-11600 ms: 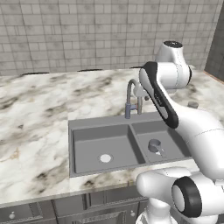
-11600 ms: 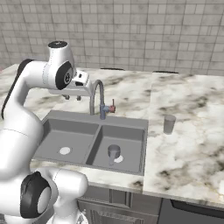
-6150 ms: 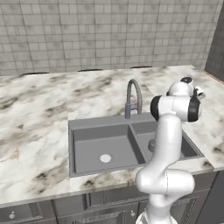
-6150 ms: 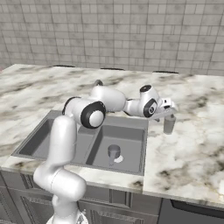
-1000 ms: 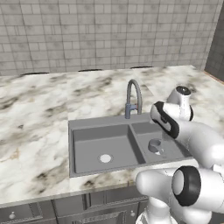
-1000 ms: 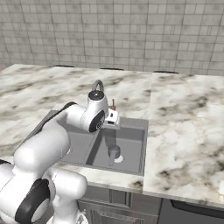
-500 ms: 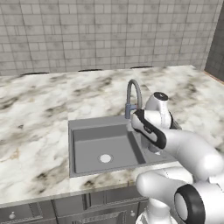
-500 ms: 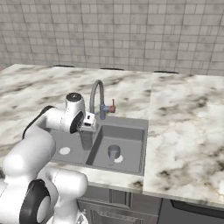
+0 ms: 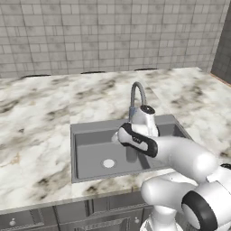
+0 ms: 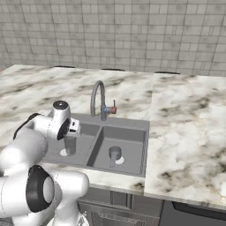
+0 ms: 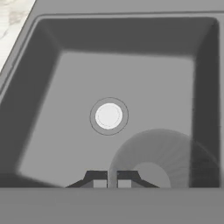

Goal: Move any existing items from the left basin to the right basin for drying. Then move the glass cup from the counter to the left basin of the sink for washing.

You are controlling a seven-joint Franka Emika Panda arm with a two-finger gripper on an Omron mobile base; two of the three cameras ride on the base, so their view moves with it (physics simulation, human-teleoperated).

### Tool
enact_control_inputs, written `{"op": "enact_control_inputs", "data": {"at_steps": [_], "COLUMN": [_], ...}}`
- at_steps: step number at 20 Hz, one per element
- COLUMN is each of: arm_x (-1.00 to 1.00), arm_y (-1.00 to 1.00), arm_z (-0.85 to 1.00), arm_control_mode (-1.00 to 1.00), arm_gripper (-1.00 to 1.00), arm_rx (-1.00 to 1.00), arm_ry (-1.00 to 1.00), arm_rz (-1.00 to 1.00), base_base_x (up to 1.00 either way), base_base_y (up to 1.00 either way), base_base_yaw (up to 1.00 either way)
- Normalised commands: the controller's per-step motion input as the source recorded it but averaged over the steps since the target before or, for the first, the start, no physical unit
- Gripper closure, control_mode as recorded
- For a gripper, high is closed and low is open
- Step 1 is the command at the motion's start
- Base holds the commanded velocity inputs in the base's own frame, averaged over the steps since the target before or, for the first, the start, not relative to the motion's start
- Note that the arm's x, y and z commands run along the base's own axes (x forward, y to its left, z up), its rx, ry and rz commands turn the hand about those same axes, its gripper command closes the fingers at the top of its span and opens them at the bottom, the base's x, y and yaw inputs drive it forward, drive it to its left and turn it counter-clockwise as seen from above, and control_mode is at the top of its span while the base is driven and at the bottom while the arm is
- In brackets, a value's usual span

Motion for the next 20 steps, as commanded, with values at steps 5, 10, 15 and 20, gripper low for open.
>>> {"op": "enact_control_inputs", "data": {"at_steps": [5, 10, 15, 20], "arm_x": [0.28, 0.3, 0.34, 0.28], "arm_y": [0.51, 0.06, 0.0, 0.01], "arm_z": [-0.43, -0.25, -0.13, -0.18], "arm_control_mode": [-1.0, -1.0, -1.0, -1.0], "arm_gripper": [1.0, 1.0, 1.0, 1.0], "arm_rx": [0.0, 0.0, 0.0, 0.0], "arm_ry": [0.06, 0.0, 0.0, 0.0], "arm_rz": [0.0, 0.0, 0.0, 0.0], "base_base_x": [0.0, 0.0, 0.0, 0.0], "base_base_y": [0.0, 0.0, 0.0, 0.0], "base_base_yaw": [0.0, 0.0, 0.0, 0.0]}}
